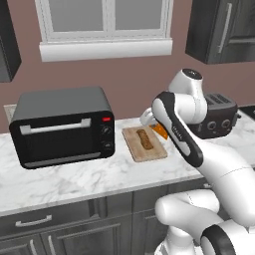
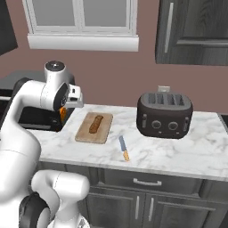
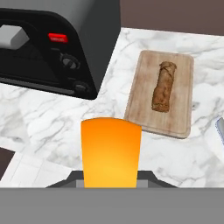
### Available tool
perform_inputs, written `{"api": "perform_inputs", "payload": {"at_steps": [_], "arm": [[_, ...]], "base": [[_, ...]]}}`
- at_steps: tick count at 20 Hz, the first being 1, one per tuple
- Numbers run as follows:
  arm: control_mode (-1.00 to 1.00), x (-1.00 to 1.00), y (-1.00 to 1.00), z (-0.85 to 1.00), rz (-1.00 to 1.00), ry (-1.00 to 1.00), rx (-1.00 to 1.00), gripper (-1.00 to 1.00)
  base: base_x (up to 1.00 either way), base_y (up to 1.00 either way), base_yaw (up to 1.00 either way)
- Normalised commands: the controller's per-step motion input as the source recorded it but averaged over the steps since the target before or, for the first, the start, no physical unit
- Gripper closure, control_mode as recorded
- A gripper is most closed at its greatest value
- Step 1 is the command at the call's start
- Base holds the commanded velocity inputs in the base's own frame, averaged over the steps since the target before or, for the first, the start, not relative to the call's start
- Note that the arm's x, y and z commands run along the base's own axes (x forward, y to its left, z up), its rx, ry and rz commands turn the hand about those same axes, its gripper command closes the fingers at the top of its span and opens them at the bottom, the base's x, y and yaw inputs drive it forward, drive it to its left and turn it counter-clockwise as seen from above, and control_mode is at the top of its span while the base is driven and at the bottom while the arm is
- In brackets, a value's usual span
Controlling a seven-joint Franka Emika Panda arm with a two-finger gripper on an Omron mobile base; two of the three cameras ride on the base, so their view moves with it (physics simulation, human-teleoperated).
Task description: Retrieve the sausage and cheese from the fridge and place them on the cutting board on the counter.
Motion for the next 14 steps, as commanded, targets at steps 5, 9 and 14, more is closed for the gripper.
{"api": "perform_inputs", "payload": {"at_steps": [5,9,14], "arm": [[1.00,0.00,0.00,0.00,0.00,0.00,0.00,1.00],[1.00,0.00,0.00,0.00,0.00,0.00,0.00,1.00],[1.00,0.00,0.00,0.00,0.00,0.00,0.00,1.00]], "base": [[0.41,0.00,-0.01],[0.09,0.00,0.00],[0.00,0.00,0.00]]}}
